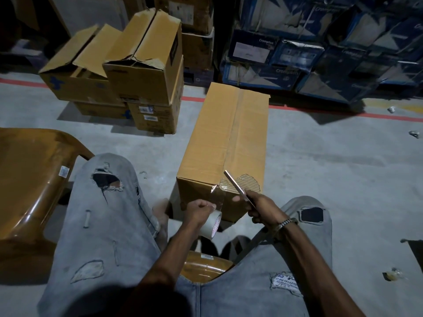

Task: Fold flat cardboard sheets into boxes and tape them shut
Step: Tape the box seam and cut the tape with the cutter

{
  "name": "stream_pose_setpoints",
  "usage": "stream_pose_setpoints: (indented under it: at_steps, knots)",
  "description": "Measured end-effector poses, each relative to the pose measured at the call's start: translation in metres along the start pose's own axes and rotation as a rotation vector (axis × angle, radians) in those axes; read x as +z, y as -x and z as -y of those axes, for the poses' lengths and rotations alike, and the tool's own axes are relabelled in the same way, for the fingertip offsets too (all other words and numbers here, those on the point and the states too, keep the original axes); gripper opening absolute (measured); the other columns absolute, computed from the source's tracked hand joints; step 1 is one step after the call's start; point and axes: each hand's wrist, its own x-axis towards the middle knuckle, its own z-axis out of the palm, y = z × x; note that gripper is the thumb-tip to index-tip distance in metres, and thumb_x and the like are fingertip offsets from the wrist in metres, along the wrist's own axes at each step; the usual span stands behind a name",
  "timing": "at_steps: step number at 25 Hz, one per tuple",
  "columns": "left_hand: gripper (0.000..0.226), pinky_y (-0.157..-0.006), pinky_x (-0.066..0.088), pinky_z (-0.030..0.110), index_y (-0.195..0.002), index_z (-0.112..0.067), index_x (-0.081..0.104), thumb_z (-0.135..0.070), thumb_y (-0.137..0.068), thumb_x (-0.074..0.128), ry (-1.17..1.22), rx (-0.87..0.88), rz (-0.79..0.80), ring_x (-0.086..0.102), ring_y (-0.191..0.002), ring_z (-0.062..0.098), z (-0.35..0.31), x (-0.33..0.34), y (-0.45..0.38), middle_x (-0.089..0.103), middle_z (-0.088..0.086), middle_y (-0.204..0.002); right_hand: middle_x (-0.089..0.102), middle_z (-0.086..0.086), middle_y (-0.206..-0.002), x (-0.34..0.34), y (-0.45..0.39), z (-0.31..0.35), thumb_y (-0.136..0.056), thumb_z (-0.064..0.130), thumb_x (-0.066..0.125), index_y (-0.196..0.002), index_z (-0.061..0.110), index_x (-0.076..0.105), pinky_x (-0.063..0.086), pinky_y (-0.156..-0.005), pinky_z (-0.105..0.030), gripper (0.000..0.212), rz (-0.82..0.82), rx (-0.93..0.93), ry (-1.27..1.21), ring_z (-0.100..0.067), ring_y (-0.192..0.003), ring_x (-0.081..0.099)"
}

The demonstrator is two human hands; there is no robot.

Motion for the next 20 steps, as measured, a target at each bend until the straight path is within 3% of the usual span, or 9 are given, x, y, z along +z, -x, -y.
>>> stream_pose_setpoints:
  at_steps: [4,7,9,11,13,16,20]
  knots:
    - [0.008,-0.077,0.051,0.034,-0.087,-0.015,0.073,-0.019,-0.091,0.078,-0.008,0.005,-0.003,0.065,-0.087,0.022,-0.002,0.001,0.001,0.073,0.001,-0.091,0.052,-0.003,-0.071,0.001,0.002,0.002,-0.103,0.013,0.047,-0.104,0.000,0.075,0.029,-0.050,-0.024,0.032,0.057,-0.017,-0.208,-0.012,-0.055,0.040]
    - [0.009,-0.080,0.052,0.035,-0.094,-0.011,0.076,-0.018,-0.090,0.078,-0.009,0.001,-0.008,0.066,-0.086,0.023,-0.002,0.000,0.000,0.074,0.002,-0.092,0.071,-0.030,-0.102,0.005,0.007,0.001,-0.104,0.003,0.046,-0.101,0.006,0.054,0.034,-0.046,-0.025,0.009,0.185,-0.050,-0.292,-0.019,-0.055,0.052]
    - [0.011,-0.079,0.052,0.035,-0.094,-0.009,0.077,-0.017,-0.089,0.080,-0.008,0.009,-0.012,0.066,-0.084,0.023,-0.002,0.000,0.000,0.075,0.004,-0.091,0.075,-0.023,-0.101,0.005,0.006,-0.003,-0.107,0.008,0.048,-0.108,0.007,0.051,0.035,-0.048,-0.026,0.004,0.190,-0.059,-0.144,-0.017,-0.058,0.053]
    - [0.007,-0.081,0.055,0.038,-0.090,-0.011,0.077,-0.017,-0.088,0.080,-0.010,0.003,-0.015,0.067,-0.083,0.024,-0.002,0.000,0.002,0.076,0.004,-0.090,0.071,-0.008,-0.087,0.005,0.003,-0.007,-0.108,0.013,0.049,-0.122,0.010,0.057,0.035,-0.053,-0.025,0.016,0.149,-0.048,0.026,-0.014,-0.064,0.049]
    - [0.005,-0.084,0.058,0.044,-0.085,-0.015,0.076,-0.018,-0.087,0.081,-0.010,-0.001,-0.015,0.069,-0.084,0.025,-0.003,0.000,0.002,0.077,0.004,-0.089,0.063,-0.003,-0.082,0.005,0.002,-0.010,-0.108,0.013,0.048,-0.127,0.015,0.060,0.035,-0.053,-0.023,0.023,0.151,-0.047,0.079,-0.012,-0.065,0.047]
    - [0.006,-0.085,0.058,0.044,-0.087,-0.018,0.076,-0.021,-0.088,0.080,-0.020,-0.025,-0.009,0.070,-0.089,0.026,-0.005,-0.001,0.005,0.077,0.003,-0.094,0.067,0.000,-0.085,0.006,0.005,-0.012,-0.110,0.019,0.047,-0.117,0.019,0.062,0.039,-0.055,-0.021,0.016,0.152,-0.179,0.267,-0.007,-0.063,0.051]
    - [0.010,-0.086,0.059,0.044,-0.085,-0.017,0.075,-0.024,-0.087,0.081,-0.015,-0.040,0.001,0.071,-0.091,0.028,-0.007,-0.003,0.004,0.077,0.005,-0.095,0.069,0.001,-0.078,0.007,0.004,-0.018,-0.105,0.042,0.055,-0.096,0.019,0.052,0.046,-0.062,-0.034,0.024,-0.115,-0.438,0.741,-0.013,-0.067,0.061]
